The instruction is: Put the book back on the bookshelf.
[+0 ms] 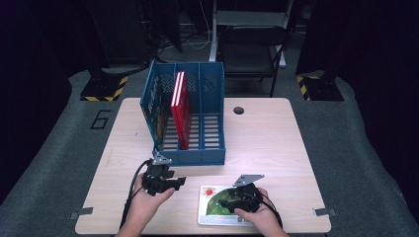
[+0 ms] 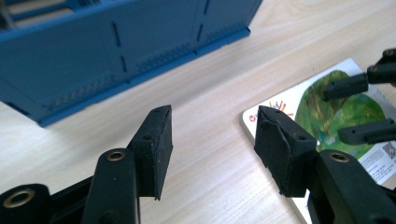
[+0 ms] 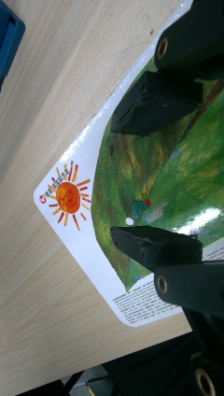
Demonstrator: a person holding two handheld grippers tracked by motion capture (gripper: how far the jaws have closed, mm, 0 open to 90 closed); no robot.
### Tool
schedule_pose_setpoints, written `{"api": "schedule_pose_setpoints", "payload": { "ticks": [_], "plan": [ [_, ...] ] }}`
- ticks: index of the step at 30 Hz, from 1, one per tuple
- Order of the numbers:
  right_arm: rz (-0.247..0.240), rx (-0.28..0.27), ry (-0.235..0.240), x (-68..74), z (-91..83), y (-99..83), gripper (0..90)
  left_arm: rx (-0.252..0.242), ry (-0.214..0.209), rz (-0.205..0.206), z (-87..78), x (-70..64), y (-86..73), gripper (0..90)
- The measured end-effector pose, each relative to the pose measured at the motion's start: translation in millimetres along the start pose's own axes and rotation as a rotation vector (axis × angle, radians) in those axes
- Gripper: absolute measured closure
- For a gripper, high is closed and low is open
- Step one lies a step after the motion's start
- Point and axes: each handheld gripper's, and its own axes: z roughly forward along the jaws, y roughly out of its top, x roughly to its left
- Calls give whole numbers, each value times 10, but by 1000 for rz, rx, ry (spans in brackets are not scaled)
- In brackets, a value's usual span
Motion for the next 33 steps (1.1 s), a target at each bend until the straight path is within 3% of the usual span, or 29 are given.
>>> {"api": "schedule_pose_setpoints", "payload": {
  "ticks": [6,11,12,18,22,23,26,33],
  "plan": [
    [-5,4,4,2,-1,1,424,11,-4,18,135,-43,-150,465],
    [-5,11,-10,22,1,0,423,30,-19,57,214,-66,-220,456],
    [-5,12,-3,23,-2,0,423,29,-17,37,231,-81,-233,455],
    [-20,9,-7,26,-2,-2,422,56,-24,13,260,-82,-268,434],
    [-21,11,-15,26,-1,0,428,41,-12,14,279,-90,-284,434],
    [-28,13,-14,27,-5,0,429,44,-14,31,280,-82,-283,434],
    [-51,15,-25,38,2,2,419,34,-17,34,302,-104,-296,432],
    [-38,19,-21,60,-1,-3,374,27,-24,18,378,-158,-314,408]
  ]
}}
